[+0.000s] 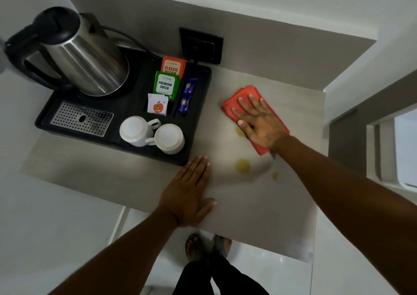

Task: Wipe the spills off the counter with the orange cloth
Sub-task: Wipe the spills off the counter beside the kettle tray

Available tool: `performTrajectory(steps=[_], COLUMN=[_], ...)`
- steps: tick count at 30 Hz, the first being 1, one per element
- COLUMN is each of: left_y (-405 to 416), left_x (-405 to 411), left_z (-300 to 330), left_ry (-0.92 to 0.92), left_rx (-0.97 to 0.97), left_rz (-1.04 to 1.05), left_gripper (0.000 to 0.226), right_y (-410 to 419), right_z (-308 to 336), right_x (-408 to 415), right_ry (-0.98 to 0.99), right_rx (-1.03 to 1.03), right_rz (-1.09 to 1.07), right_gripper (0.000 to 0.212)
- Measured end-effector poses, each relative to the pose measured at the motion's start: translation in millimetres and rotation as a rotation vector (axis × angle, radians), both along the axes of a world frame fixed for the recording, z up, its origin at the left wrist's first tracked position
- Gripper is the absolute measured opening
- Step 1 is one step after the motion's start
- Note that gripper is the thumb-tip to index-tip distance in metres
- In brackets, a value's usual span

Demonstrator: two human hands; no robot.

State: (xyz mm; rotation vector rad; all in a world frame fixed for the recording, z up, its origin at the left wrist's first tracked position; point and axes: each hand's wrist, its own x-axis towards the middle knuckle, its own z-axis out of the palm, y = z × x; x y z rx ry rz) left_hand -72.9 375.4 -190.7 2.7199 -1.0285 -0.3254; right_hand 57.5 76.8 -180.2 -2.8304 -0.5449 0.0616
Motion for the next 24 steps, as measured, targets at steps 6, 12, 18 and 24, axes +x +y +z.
performTrajectory(steps=[6, 12, 18, 24], left_y=[1, 1, -1, 0], left_x=[0, -3, 1, 0], left_z=[-2, 3, -1, 0], left_ry=[-0.008, -0.009, -0.018, -0.038], left_rx=[-0.008, -0.032, -0.008, -0.010], left_rz=[0.013, 0.014, 0.004, -0.002], left_gripper=[0.091, 0.090, 0.091, 0.092], right_y=[22, 39, 43, 70], right_z=[1, -6, 5, -1], right_x=[25, -43, 8, -68], right_ry=[0.038, 0.005, 0.092, 0.065], right_rx=[-0.015, -0.042, -0.083, -0.112], right_rz=[-0.157, -0.073, -0.206, -0.142], right_gripper=[0.050, 0.051, 0.052, 0.054])
